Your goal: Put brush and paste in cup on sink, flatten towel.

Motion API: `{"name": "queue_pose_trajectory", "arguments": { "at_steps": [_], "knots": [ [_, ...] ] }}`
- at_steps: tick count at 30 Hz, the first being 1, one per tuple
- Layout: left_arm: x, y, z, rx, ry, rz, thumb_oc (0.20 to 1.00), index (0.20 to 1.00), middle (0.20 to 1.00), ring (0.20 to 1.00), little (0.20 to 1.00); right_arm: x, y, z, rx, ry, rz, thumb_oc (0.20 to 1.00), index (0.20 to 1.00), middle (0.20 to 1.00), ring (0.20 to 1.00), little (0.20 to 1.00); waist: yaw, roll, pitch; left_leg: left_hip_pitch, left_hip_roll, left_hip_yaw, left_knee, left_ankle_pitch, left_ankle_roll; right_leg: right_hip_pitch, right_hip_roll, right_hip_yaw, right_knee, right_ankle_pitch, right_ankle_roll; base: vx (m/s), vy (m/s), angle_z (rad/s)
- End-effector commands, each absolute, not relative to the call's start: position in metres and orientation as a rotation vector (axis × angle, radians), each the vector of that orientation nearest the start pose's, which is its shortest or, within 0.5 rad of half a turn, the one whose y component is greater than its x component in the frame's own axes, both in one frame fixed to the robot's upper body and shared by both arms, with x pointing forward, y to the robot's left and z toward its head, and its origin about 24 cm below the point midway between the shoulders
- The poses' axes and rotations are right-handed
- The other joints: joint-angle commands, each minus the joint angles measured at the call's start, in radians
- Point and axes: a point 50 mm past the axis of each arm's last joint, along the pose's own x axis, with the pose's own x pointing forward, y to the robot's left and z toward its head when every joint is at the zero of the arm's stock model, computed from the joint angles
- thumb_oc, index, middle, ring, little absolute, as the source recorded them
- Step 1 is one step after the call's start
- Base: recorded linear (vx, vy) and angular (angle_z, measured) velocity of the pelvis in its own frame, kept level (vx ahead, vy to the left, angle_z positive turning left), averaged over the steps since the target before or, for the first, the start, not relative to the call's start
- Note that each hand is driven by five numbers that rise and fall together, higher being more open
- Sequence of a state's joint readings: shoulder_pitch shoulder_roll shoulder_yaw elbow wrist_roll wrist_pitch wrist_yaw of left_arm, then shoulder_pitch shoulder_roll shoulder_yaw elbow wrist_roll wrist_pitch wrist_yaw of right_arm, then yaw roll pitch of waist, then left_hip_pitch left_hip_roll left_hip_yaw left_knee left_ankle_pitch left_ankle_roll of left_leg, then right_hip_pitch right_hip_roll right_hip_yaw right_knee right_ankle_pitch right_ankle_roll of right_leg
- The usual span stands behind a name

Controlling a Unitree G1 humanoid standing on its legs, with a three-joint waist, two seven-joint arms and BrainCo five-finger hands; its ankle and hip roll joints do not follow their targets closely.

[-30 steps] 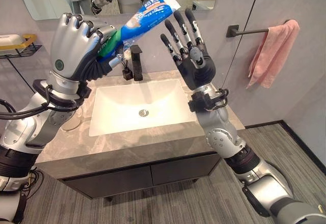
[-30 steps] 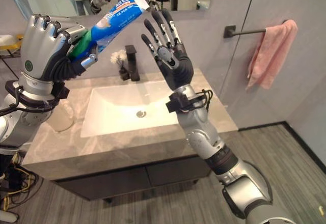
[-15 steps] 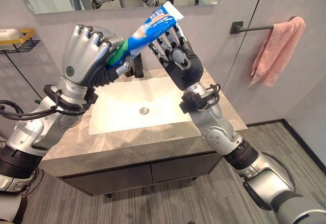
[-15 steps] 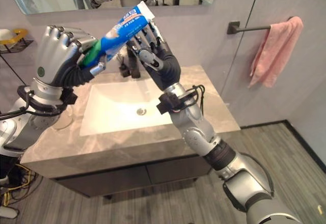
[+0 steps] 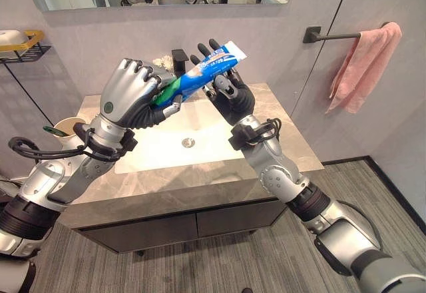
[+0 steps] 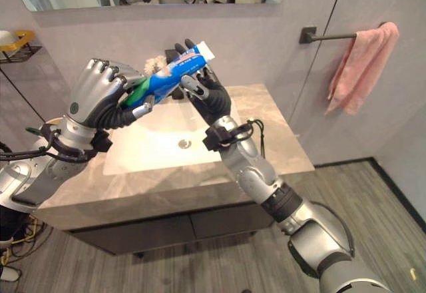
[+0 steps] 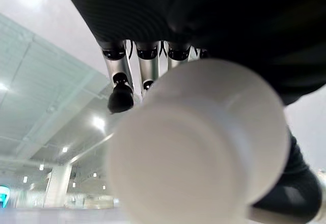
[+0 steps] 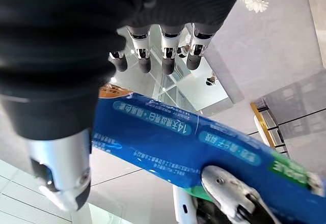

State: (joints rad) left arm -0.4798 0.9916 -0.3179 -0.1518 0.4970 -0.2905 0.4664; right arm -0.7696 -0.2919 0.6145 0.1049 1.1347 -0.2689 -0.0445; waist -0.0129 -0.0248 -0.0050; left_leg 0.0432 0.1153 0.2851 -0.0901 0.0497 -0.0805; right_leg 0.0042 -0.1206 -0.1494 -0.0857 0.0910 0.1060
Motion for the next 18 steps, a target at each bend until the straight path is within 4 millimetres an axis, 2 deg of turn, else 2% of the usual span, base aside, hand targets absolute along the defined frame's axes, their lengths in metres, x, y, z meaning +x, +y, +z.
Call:
{"name": "queue_pose_trajectory", "arguments": {
  "at_steps": [1, 11, 12, 13, 14, 18],
  "knots": [
    [0.2646, 0.1784, 0.2588, 1.185, -1.174, 0.009, 0.200, 0.200, 0.200, 0.200, 0.200, 0.3159, -0.0213, 0.2369, 0.668, -0.440, 0.773, 1.000, 1.000, 1.000, 1.000, 1.000, 0.010, -0.052, -0.020, 0.025, 0.041, -0.032, 0.003, -0.039, -0.031, 0.032, -0.084, -0.006, -0.002, -0.016, 0.076, 0.00, 0.000, 0.00],
    [0.2627, 0.1753, 0.2493, 1.136, -1.130, -0.062, 0.200, 0.200, 0.200, 0.200, 0.200, 0.3148, -0.0187, 0.2395, 0.638, -0.442, 0.804, 1.000, 1.000, 1.000, 1.000, 1.000, 0.010, -0.052, -0.022, 0.031, 0.042, -0.039, 0.003, -0.042, -0.031, 0.043, -0.083, -0.014, -0.002, -0.022, 0.075, 0.00, 0.000, 0.00],
    [0.2626, 0.1751, 0.2494, 1.140, -1.130, -0.063, 0.200, 0.200, 0.200, 0.200, 0.200, 0.3150, -0.0185, 0.2386, 0.641, -0.438, 0.803, 0.576, 0.576, 0.576, 0.576, 0.576, 0.010, -0.052, -0.023, 0.031, 0.042, -0.039, 0.003, -0.042, -0.031, 0.044, -0.082, -0.015, -0.002, -0.023, 0.075, 0.00, 0.000, 0.00],
    [0.2626, 0.1751, 0.2494, 1.140, -1.130, -0.063, 0.200, 0.200, 0.200, 0.200, 0.200, 0.3150, -0.0185, 0.2386, 0.641, -0.438, 0.803, 0.548, 0.548, 0.548, 0.548, 0.548, 0.010, -0.052, -0.023, 0.031, 0.042, -0.039, 0.003, -0.042, -0.031, 0.044, -0.082, -0.015, -0.002, -0.023, 0.075, 0.00, -0.001, 0.04],
    [0.2623, 0.1747, 0.2499, 1.148, -1.133, -0.063, 0.200, 0.200, 0.200, 0.200, 0.200, 0.3147, -0.0181, 0.2380, 0.645, -0.436, 0.803, 0.200, 0.200, 0.200, 0.200, 0.200, 0.010, -0.052, -0.023, 0.030, 0.043, -0.042, 0.003, -0.042, -0.031, 0.046, -0.082, -0.016, -0.002, -0.024, 0.075, 0.00, 0.000, 0.06],
    [0.2624, 0.1727, 0.2507, 1.141, -1.143, -0.061, 0.200, 0.200, 0.200, 0.200, 0.200, 0.3136, -0.0181, 0.2346, 0.642, -0.427, 0.807, 0.200, 0.200, 0.200, 0.200, 0.200, 0.009, -0.053, -0.023, 0.031, 0.042, -0.045, 0.003, -0.044, -0.030, 0.048, -0.080, -0.018, -0.002, -0.026, 0.074, 0.00, -0.001, 0.08]
  ]
}}
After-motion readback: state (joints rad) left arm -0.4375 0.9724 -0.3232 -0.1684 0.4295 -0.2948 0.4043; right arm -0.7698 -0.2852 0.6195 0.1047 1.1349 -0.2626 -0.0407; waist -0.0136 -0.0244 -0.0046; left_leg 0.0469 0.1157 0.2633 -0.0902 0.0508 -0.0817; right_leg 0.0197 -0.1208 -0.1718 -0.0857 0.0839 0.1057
